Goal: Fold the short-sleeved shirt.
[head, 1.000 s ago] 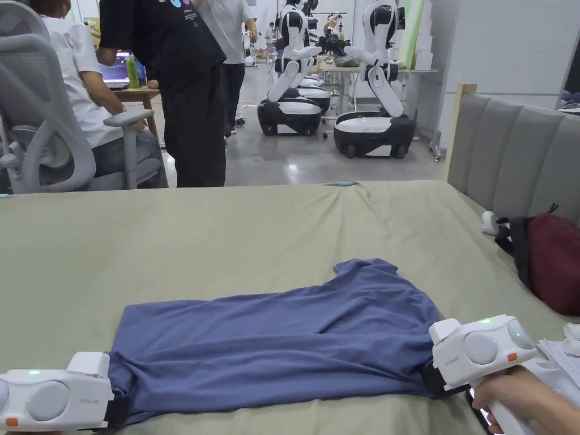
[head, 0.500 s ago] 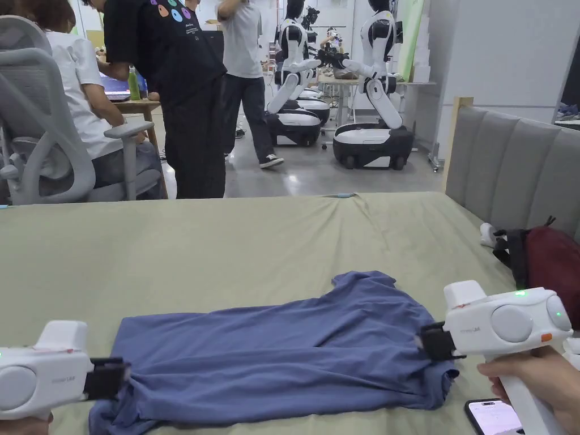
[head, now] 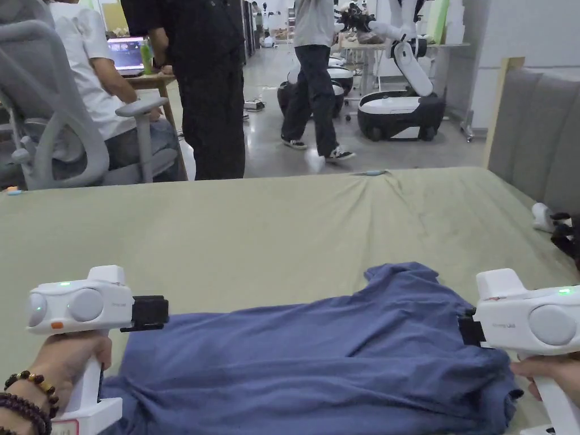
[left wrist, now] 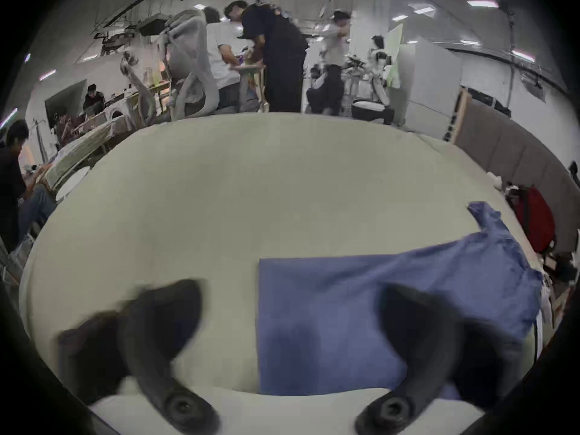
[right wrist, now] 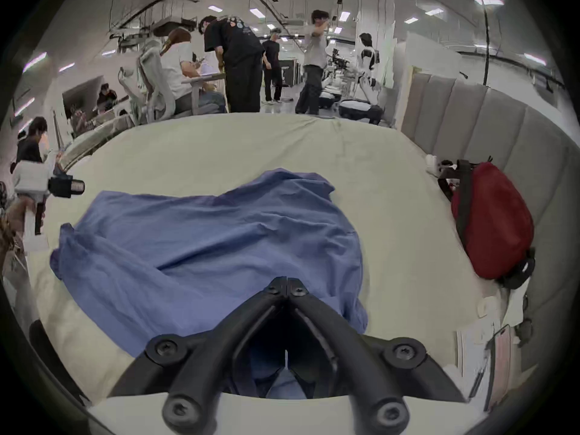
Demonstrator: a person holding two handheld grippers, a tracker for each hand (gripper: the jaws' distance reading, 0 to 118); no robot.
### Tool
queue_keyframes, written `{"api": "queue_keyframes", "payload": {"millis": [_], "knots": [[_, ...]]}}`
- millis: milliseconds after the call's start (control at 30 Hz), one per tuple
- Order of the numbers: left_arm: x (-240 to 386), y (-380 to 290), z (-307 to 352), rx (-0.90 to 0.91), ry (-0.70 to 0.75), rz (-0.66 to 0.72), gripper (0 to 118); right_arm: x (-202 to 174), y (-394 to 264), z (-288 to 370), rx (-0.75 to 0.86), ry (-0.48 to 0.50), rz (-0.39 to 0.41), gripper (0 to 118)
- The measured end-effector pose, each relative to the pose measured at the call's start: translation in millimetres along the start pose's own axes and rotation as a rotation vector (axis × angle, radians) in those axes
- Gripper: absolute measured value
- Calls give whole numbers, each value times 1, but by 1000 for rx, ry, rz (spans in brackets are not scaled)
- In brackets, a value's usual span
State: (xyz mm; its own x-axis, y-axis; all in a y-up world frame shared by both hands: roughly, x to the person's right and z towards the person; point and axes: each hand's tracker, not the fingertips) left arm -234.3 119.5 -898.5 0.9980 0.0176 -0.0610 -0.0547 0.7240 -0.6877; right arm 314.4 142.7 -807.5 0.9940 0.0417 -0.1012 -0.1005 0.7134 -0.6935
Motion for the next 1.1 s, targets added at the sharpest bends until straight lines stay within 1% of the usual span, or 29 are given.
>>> {"api": "queue_keyframes", "payload": {"millis": [33,67,133,200,233,267,300,333,367,400,433,467,500,533,567,600,633,667,733,767,800,867,900,933,967,1000,1033,1067,1100], "knots": [[1,3,-7,7,-13,-6,98,1,0,-6,-8,-3,0,0],[1,5,-16,-1,0,-6,90,2,0,-10,-10,-3,-1,0],[4,4,-36,-15,6,-35,89,3,-1,-19,-18,-1,-11,0],[10,3,-48,-62,68,-65,89,3,0,-25,-27,-1,-17,0],[12,1,-54,-80,81,-74,83,2,2,-26,-31,-6,-16,0],[14,-1,-58,-80,81,-76,68,2,5,-28,-33,-9,-10,0],[14,-3,-60,-88,48,-77,22,3,10,-29,-32,-10,-2,0],[17,-6,-57,-62,-9,-55,1,4,17,-31,-27,-13,1,0],[22,-7,-56,-57,44,-65,1,7,25,-36,-21,-20,1,0],[26,-7,-54,-60,54,-71,1,11,36,-41,-12,-23,-4,2],[26,-6,-53,-58,50,-91,1,16,47,-46,-8,-23,-10,12],[26,-6,-53,-55,45,-105,1,20,56,-54,-13,-24,-14,37],[26,-6,-52,-56,44,-102,1,24,67,-63,-24,-23,-16,89],[25,-5,-52,-59,40,-98,1,27,76,-75,-35,-22,-14,118],[22,-3,-52,-60,33,-91,1,30,82,-86,-45,-26,-11,117],[20,-2,-52,-64,27,-86,1,33,88,-96,-27,-35,-1,103],[20,-2,-52,-67,23,-84,1,41,96,-118,-36,-63,-4,97],[21,-2,-52,-68,22,-85,1,46,100,-130,-80,-81,-21,95],[20,0,-53,-72,20,-96,1,53,108,-158,-187,-106,-72,95],[20,0,-53,-73,19,-99,1,54,109,-156,-206,-98,-90,94],[20,0,-52,-73,17,-97,1,56,110,-163,-222,-95,-104,91],[17,1,-53,-74,11,-89,1,55,105,-180,-229,-106,-97,79],[17,1,-53,-73,10,-89,1,60,103,-196,-281,-120,-82,67],[18,0,-53,-72,8,-90,1,57,97,-205,-337,-105,-68,66],[17,1,-54,-72,7,-91,1,52,93,-205,-301,-105,-69,63],[17,1,-54,-72,7,-91,1,47,94,-200,-247,-139,-48,49],[17,1,-53,-73,8,-93,1,41,96,-187,-261,-129,-43,27],[18,1,-53,-74,9,-96,1,39,98,-183,-252,-103,-32,1],[18,2,-52,-73,11,-101,1,37,101,-179,-254,-91,-18,0]]}}
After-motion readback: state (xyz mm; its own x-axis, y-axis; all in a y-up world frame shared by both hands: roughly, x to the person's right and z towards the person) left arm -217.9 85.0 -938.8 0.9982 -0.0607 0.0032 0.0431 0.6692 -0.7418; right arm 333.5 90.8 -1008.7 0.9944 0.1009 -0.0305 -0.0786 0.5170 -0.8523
